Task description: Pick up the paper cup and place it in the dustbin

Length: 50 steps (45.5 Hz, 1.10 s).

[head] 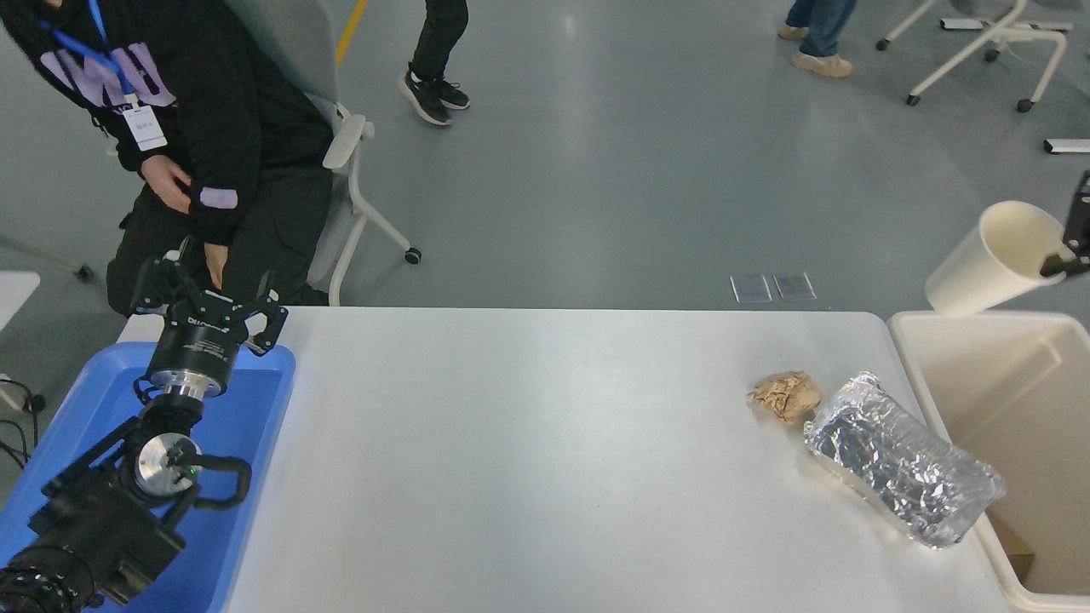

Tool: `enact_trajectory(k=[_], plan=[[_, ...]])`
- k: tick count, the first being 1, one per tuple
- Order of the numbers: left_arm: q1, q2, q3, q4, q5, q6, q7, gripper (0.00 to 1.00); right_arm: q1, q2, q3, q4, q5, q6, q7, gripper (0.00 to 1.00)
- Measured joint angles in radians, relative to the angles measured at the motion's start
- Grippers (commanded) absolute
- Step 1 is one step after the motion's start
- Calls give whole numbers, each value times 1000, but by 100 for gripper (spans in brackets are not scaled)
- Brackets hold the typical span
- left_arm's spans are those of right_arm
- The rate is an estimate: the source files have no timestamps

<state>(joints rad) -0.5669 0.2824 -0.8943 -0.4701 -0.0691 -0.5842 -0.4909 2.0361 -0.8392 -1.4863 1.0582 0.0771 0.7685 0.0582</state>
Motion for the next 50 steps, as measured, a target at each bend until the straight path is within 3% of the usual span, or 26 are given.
enact_trajectory(k=[22,39,50], plan=[[0,0,0,0,0,0,0,99,-670,-75,419,-226,0,-481,-4,0],[-1,0,0,-1,0,0,0,99,-1077,88,722,-656,-4,-594,-114,0],[-1,0,0,-1,0,-1,0,99,-1217,205,781,-855,-4,-615,-141,0]])
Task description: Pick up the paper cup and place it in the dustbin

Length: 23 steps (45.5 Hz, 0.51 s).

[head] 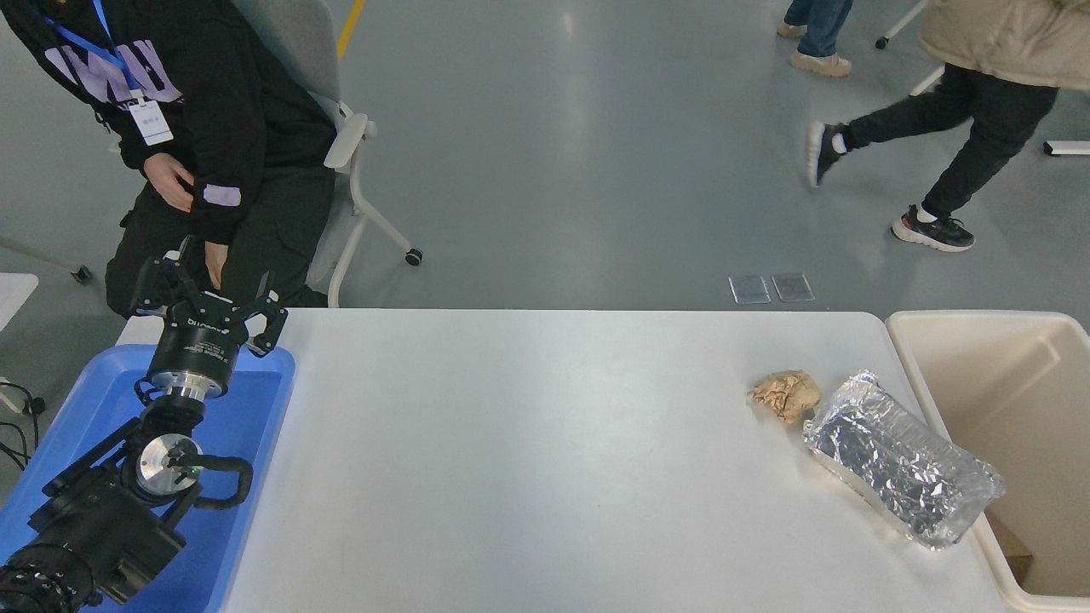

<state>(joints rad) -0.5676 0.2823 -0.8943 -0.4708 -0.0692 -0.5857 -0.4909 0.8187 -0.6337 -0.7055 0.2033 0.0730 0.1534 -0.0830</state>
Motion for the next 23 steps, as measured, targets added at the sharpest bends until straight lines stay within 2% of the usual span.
enact_trajectory(k=[13,14,17,18,20,23], plan=[[0,0,0,0,0,0,0,99,-63,55,24,-85,1,-14,-22,0],[0,0,0,0,0,0,0,99,-65,57,25,-87,1,-15,-22,10],[0,0,0,0,0,0,0,99,-71,61,27,-94,2,-16,-24,47],[0,0,0,0,0,0,0,99,-72,63,27,-95,2,-17,-24,56],[0,0,0,0,0,0,0,99,-75,65,28,-98,2,-20,-25,70],[0,0,0,0,0,0,0,99,-78,67,30,-102,2,-37,-26,87]])
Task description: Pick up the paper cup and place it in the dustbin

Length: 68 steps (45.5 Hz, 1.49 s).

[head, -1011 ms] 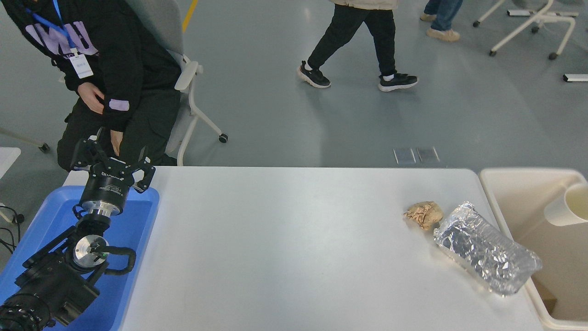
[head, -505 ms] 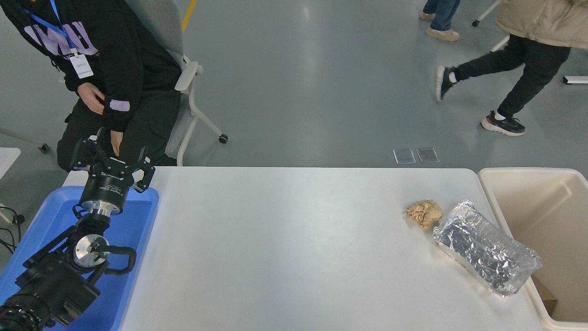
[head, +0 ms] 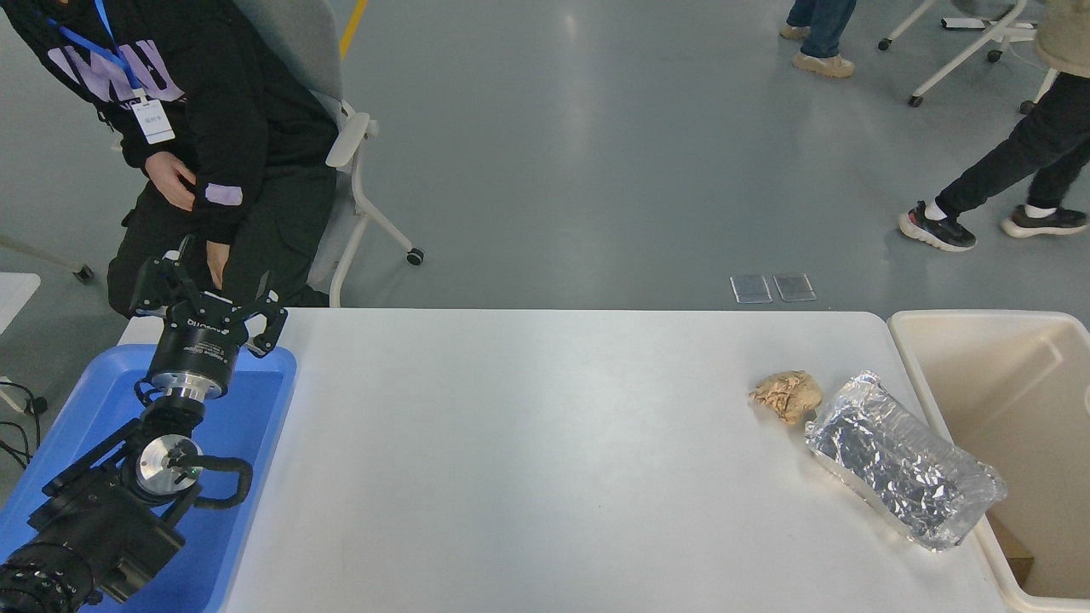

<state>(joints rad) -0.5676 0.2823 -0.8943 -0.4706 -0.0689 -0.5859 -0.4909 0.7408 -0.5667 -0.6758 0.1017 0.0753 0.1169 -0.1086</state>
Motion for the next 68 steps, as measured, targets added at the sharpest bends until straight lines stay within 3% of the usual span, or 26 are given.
enact_trajectory(k=[3,19,32,43,51,63,68], plan=[[0,0,0,0,0,0,0,99,-2,2,1,0,1,-29,-1,94],[0,0,0,0,0,0,0,99,51,-37,22,128,-3,-108,1,100],[0,0,0,0,0,-1,0,99,331,-167,-121,546,-11,-109,2,100],[0,0,0,0,0,-2,0,99,672,-133,-411,891,-12,-87,3,100],[0,0,0,0,0,-2,0,99,886,-70,-545,1049,-13,22,4,100],[1,0,0,0,0,-1,0,99,1196,26,-614,1144,-11,443,5,100],[1,0,0,0,0,0,0,99,1294,87,-623,1158,-11,531,4,100]])
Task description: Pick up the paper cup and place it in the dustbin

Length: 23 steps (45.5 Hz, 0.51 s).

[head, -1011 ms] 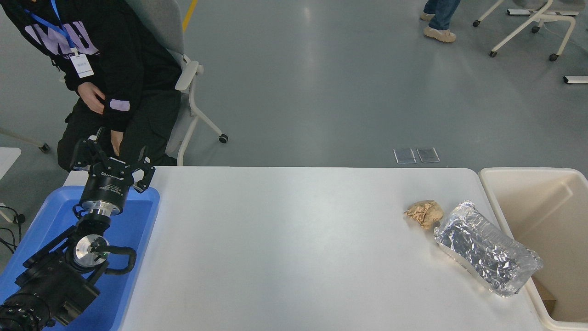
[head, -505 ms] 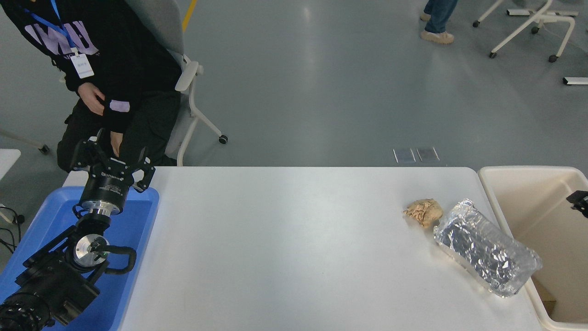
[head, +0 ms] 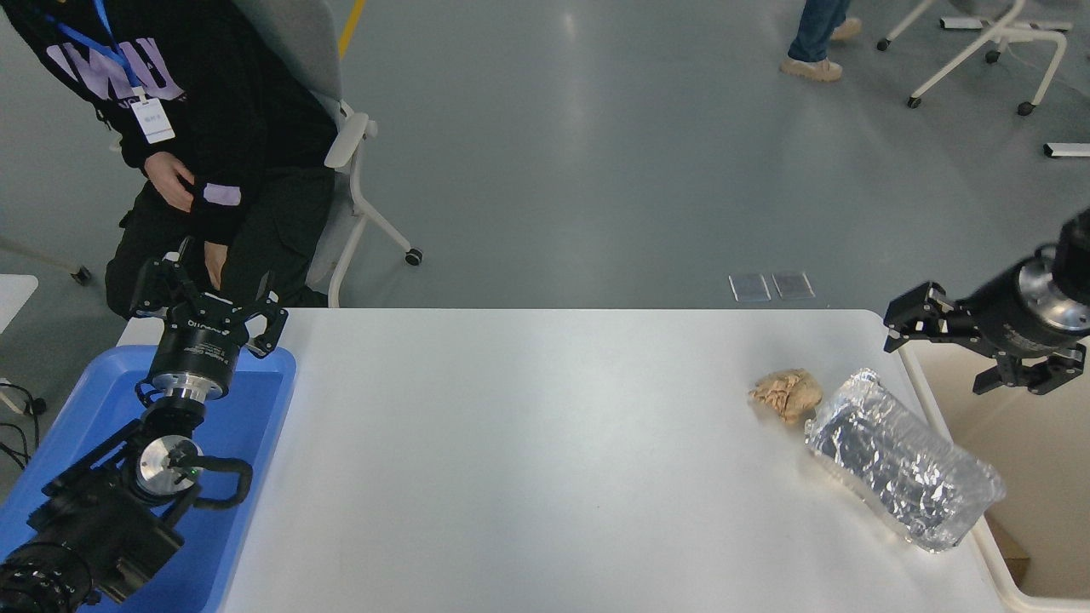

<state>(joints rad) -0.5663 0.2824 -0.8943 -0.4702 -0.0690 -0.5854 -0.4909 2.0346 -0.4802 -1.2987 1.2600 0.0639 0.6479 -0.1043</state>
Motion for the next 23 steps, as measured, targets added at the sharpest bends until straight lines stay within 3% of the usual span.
enact_trajectory(k=[12,23], plan=[[0,0,0,0,0,1,0,99,207,190,-5,59,5,100,-1,100],[0,0,0,0,0,1,0,99,303,279,-5,88,11,126,0,100]])
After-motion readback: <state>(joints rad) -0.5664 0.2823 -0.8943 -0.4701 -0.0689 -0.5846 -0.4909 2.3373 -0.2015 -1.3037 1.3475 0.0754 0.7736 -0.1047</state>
